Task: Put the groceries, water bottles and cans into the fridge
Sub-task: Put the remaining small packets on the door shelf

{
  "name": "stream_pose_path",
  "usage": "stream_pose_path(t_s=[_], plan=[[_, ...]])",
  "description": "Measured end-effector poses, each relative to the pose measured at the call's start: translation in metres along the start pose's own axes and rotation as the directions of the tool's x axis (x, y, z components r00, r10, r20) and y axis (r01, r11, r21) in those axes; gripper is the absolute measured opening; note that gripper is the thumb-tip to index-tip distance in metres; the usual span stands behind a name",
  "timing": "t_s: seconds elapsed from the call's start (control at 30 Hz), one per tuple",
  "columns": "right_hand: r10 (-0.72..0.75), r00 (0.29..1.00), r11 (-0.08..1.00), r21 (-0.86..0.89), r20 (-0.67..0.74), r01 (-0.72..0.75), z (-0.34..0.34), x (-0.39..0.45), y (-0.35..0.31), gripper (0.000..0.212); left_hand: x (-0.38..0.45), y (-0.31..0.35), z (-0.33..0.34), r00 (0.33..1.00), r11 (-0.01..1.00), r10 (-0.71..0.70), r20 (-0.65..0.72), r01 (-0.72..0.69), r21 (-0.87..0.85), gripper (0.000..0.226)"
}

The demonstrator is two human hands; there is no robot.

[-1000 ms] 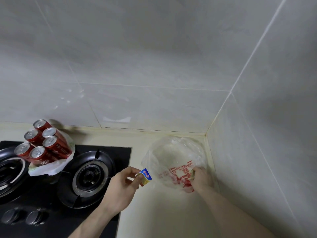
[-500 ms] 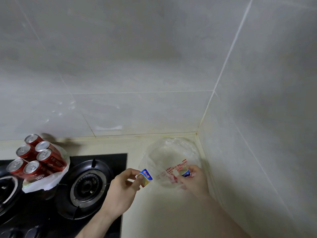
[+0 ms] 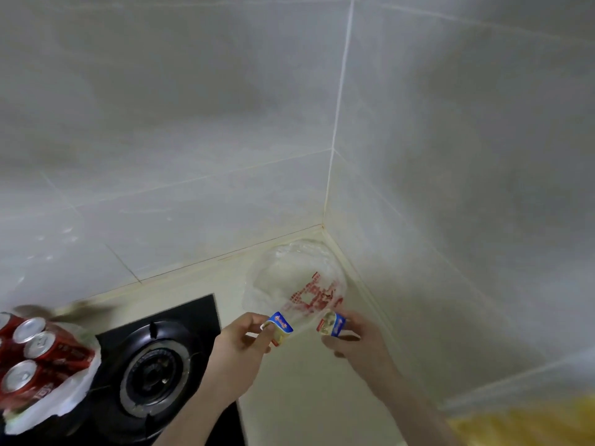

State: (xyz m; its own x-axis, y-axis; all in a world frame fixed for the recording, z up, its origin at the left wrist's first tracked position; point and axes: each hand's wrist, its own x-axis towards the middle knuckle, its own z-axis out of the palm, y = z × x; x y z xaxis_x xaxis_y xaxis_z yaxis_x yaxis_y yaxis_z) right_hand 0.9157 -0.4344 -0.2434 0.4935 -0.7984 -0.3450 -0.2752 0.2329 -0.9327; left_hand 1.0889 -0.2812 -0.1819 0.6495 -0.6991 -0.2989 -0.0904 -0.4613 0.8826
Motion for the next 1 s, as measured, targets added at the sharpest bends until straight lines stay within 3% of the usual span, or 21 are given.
stream_pose_path(t_s=[0.13, 0.33, 0.57, 0.67, 1.0], plan=[[0.008, 0.997, 1.000, 0.009, -0.082, -0.008, 0.005, -0.056, -0.005, 0.013, -0.010, -0.012, 0.001, 0.989, 0.997, 0.072, 0.126, -0.069, -0.034, 0.011], [0.059, 0.945, 0.996, 0.077, -0.321, -0.036, -0.015, -0.154, 0.005, 0.019, -0.036, -0.023, 0.015, 0.934, 0.986, 0.161, 0.320, -0.164, -0.018, 0.009], [0.046, 0.789, 0.986, 0.155, -0.612, 0.062, -0.049, -0.276, 0.001, 0.013, -0.093, 0.002, 0.061, 0.774, 0.956, 0.270, 0.573, -0.288, -0.062, 0.015], [0.058, 0.688, 0.981, 0.170, -0.723, 0.096, -0.066, -0.327, 0.006, 0.014, -0.125, 0.018, 0.090, 0.670, 0.939, 0.319, 0.671, -0.319, -0.127, 0.013], [0.116, 0.318, 0.966, 0.181, -0.941, 0.182, -0.119, -0.516, 0.042, 0.012, -0.276, 0.067, 0.206, 0.207, 0.855, 0.371, 0.905, -0.457, -0.246, 0.015]])
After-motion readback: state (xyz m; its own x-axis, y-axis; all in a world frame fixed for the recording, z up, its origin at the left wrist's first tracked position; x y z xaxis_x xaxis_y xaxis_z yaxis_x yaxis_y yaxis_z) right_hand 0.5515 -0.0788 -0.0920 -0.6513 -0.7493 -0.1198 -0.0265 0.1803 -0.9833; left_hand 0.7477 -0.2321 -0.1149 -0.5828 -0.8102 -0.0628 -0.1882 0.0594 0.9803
